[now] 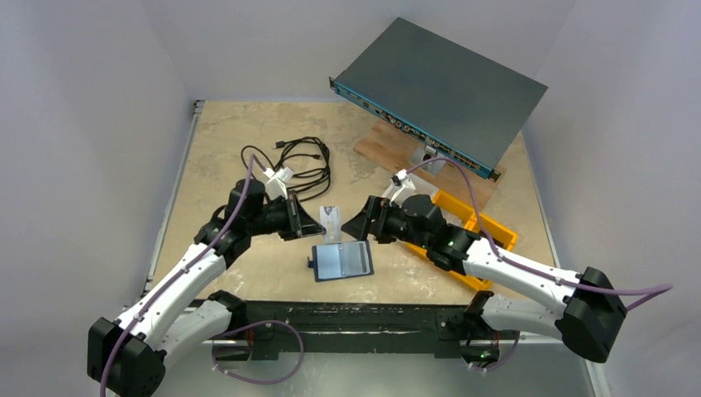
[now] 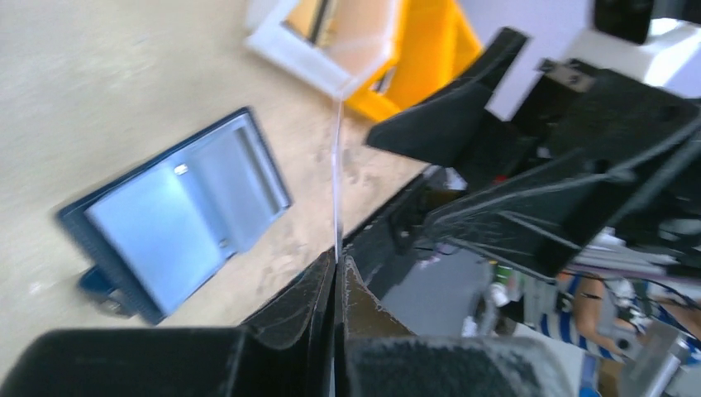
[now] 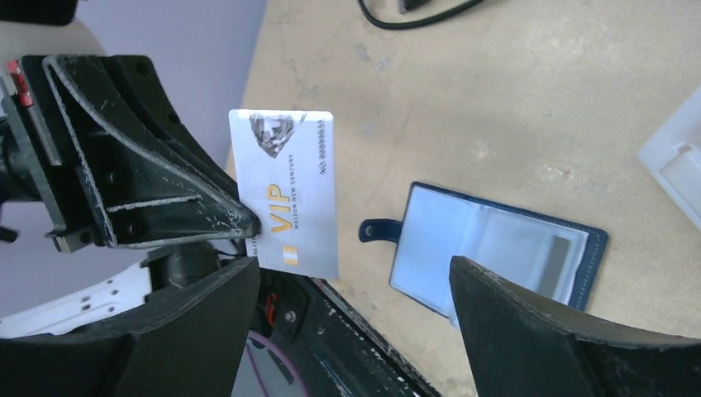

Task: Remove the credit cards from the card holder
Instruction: Remove the credit card from the card holder, then place the credit card in the storage box.

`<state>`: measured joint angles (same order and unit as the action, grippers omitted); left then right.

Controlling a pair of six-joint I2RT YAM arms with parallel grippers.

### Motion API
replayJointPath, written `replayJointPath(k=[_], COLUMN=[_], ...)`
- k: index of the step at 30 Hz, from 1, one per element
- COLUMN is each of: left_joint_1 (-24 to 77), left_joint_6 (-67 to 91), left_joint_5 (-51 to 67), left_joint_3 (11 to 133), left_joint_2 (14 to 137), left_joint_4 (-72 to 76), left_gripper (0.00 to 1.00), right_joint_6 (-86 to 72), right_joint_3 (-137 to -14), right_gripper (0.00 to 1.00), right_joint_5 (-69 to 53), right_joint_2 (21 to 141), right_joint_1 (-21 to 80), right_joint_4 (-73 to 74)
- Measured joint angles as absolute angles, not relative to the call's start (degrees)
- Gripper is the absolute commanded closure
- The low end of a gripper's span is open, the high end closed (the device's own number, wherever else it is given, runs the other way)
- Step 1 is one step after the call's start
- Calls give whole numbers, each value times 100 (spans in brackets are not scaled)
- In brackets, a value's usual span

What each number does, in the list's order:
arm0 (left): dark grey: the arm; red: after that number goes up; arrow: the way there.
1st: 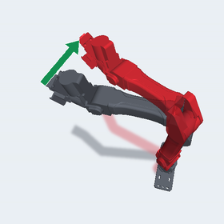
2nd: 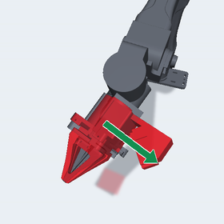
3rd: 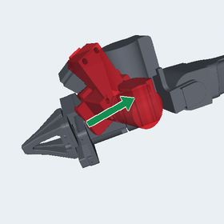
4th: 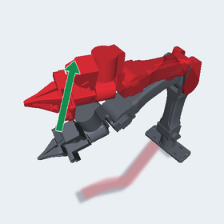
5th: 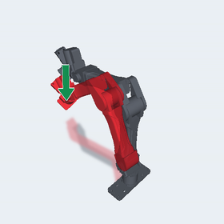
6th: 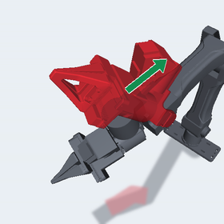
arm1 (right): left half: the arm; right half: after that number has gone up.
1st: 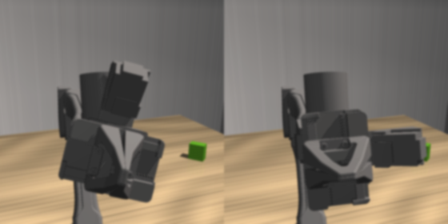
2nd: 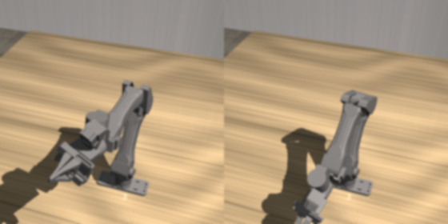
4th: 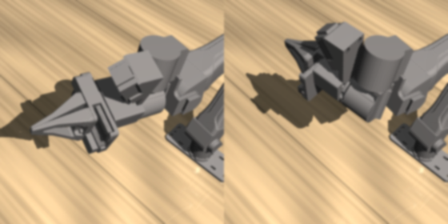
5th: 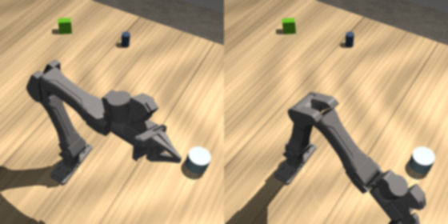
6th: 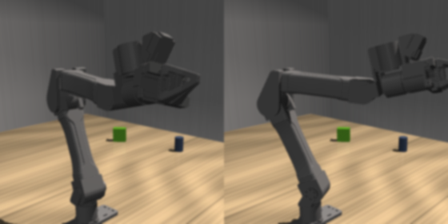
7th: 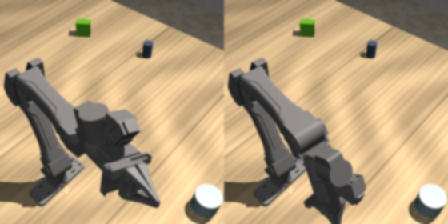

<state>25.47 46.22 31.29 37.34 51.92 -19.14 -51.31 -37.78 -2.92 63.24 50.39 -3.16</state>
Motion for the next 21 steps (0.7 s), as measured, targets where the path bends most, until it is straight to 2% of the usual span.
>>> replayJointPath(k=[3,6,12,18,21], left_joint_1=[2491,2467,2445,2443,2443], left_joint_6=[5004,5380,5957,6226,6254], left_joint_5=[3603,4010,4554,4836,4936], left_joint_3=[3708,3647,3476,3385,3385], left_joint_2=[5190,5212,5330,5391,5391], left_joint_4=[-1251,-502,598,1070,1181], left_gripper=[100,100,100,100,100], right_joint_6=[-5140,-5162,-5354,-5559,-5636], right_joint_3=[-3660,-3651,-3583,-3487,-3457], right_gripper=[19,26,55,71,88], right_joint_5=[-489,-672,-993,-1219,-1328], right_joint_2=[6156,6034,5813,5767,5769], right_joint_1=[4980,4947,4849,4768,4753], right_joint_4=[-642,-1009,-1568,-1848,-1900])
